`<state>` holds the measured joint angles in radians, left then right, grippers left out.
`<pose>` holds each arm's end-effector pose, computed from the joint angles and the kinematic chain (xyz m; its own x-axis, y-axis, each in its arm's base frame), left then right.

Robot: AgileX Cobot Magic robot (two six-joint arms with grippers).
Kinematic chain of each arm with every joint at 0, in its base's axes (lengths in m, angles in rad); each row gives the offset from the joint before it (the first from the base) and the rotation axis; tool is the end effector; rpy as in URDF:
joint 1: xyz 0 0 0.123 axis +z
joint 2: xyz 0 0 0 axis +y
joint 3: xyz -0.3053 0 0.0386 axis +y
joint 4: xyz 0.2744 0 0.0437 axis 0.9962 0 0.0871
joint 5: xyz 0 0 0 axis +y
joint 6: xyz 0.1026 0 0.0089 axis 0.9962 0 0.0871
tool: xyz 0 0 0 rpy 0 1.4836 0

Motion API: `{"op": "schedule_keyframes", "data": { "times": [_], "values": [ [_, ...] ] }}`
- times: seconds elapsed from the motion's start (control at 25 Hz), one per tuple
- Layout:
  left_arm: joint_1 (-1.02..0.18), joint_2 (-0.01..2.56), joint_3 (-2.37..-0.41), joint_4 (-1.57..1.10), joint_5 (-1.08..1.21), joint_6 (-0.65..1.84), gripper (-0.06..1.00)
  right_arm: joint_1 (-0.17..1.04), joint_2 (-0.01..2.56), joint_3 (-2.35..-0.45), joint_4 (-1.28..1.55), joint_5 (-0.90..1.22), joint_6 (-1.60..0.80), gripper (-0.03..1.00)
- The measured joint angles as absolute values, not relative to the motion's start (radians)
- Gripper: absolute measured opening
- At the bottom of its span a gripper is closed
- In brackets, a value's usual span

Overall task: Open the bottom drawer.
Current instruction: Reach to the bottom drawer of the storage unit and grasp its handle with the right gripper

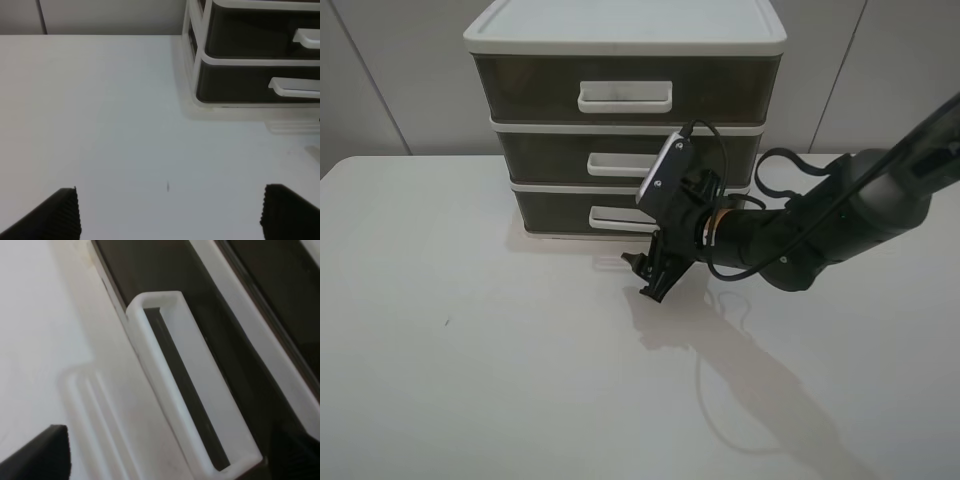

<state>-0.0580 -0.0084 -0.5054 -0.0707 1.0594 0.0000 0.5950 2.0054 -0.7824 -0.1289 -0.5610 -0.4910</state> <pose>0.0037 -0.0066 0.2865 -0.4445 -0.0088 -0.8958 0.0977 0.9935 -0.0583 0.3142 0.2211 0.0844 -0.0310 -0.7015 -0.7120 -0.7564 0.4821 -0.4421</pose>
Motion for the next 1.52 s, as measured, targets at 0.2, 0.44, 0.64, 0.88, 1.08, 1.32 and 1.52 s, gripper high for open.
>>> {"op": "schedule_keyframes", "data": {
  "times": [0.2, 0.44, 0.64, 0.88, 1.08, 1.32, 1.52],
  "values": [
    [-0.058, -0.008, -0.505, -0.071, 1.059, 0.0, 0.74, 0.595, 2.038, -0.783, -0.129, -0.586, -0.491, 0.78],
    [-0.058, -0.008, -0.505, -0.07, 1.059, 0.0, 0.74, 0.6, 2.071, -0.783, -0.128, -0.622, -0.503, 0.78],
    [-0.058, -0.008, -0.505, -0.07, 1.059, 0.0, 0.74, 0.6, 2.078, -0.796, -0.128, -0.626, -0.541, 0.78],
    [-0.058, -0.008, -0.505, -0.07, 1.059, 0.0, 0.74, 0.6, 2.091, -0.808, -0.127, -0.628, -0.554, 0.78],
    [-0.058, -0.008, -0.505, -0.07, 1.059, 0.0, 0.74, 0.61, 2.11, -0.821, -0.125, -0.63, -0.558, 0.78],
    [-0.058, -0.008, -0.505, -0.07, 1.059, 0.0, 0.74, 0.626, 2.125, -0.872, -0.127, -0.6, -0.558, 0.78],
    [-0.058, -0.008, -0.505, -0.07, 1.059, 0.0, 0.74, 0.626, 2.141, -0.88, -0.126, -0.581, -0.558, 0.78]
  ]
}}
